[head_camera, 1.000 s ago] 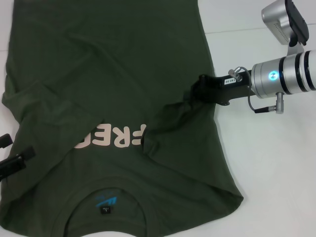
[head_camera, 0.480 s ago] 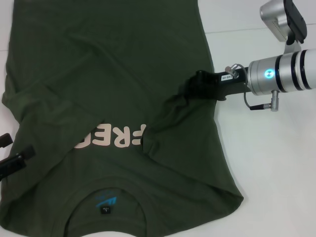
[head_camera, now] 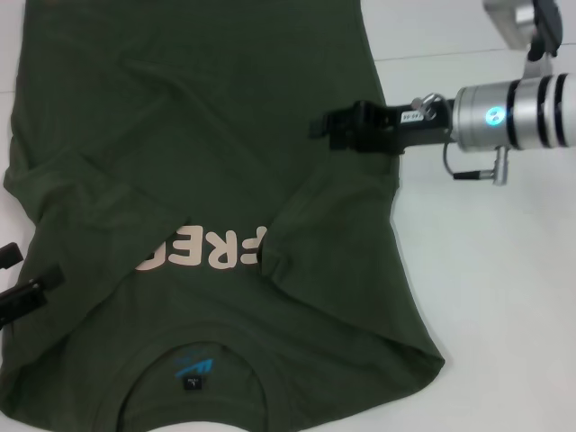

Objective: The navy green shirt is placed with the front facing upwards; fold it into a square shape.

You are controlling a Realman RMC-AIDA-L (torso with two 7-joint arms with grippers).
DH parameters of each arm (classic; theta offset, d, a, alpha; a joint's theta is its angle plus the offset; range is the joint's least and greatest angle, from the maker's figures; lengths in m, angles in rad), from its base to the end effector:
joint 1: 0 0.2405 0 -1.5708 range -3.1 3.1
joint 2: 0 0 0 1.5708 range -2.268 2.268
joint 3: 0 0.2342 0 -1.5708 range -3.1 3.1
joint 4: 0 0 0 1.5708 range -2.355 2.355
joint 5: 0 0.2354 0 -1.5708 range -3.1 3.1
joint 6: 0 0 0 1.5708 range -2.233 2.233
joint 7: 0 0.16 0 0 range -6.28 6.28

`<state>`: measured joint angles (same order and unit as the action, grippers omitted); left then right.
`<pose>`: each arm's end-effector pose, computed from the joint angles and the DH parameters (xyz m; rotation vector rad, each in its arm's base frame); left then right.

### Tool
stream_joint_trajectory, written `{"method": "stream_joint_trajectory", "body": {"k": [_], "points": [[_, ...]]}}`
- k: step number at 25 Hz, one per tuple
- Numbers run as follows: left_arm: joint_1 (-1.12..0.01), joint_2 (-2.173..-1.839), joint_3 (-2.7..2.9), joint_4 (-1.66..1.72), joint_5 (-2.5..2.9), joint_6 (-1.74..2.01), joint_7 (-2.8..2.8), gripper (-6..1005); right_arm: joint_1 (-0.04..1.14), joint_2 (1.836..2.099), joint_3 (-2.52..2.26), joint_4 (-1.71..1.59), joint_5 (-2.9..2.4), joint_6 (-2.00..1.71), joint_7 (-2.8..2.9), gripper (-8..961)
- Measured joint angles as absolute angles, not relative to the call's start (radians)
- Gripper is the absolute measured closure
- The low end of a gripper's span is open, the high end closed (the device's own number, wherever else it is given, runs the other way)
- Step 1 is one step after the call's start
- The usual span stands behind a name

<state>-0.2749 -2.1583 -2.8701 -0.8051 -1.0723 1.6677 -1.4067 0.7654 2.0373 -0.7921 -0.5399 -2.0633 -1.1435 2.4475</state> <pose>-0.3437 0.2664 0.0494 -2.2601 -0.9596 -0.8075 0.2228 0.4338 -0.0185 -2.1418 1.8105 0.6430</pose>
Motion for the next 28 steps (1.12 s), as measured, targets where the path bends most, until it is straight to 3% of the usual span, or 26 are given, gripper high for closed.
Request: {"method": "stream_joint_trajectory", "body": {"k": [4, 8, 17, 25, 27, 28], "points": [[-0.281, -2.158, -2.870, -0.806, -1.072, 1.675, -1.407, 112, 0.761, 2.009, -0.790, -0.578, -2.033, -1.211, 2.393, 458], [-0.284, -2.153, -2.869, -0.807, -1.072, 1.682, -1.432, 112, 0.737, 2.000, -0.769, -0.626, -2.016, -1.277, 2.297, 451], [-0.297, -2.094, -2.871, -0.820, -1.072, 1.794, -1.628, 113, 0.672, 1.991, -0.738, -0.637, -1.877, -1.444, 1.941, 437], [-0.304, -2.096, -2.867, -0.849, -1.072, 1.824, -1.691, 111, 0.663, 1.967, -0.763, -0.644, -1.883, -1.507, 1.914, 198], [-0.306, -2.093, -2.868, -0.849, -1.072, 1.842, -1.695, 110, 0.654, 1.972, -0.774, -0.666, -1.884, -1.536, 1.885, 164], [-0.306, -2.090, -2.869, -0.849, -1.071, 1.854, -1.696, 110, 0.631, 1.990, -0.806, -0.718, -1.894, -1.579, 1.800, 147]]}}
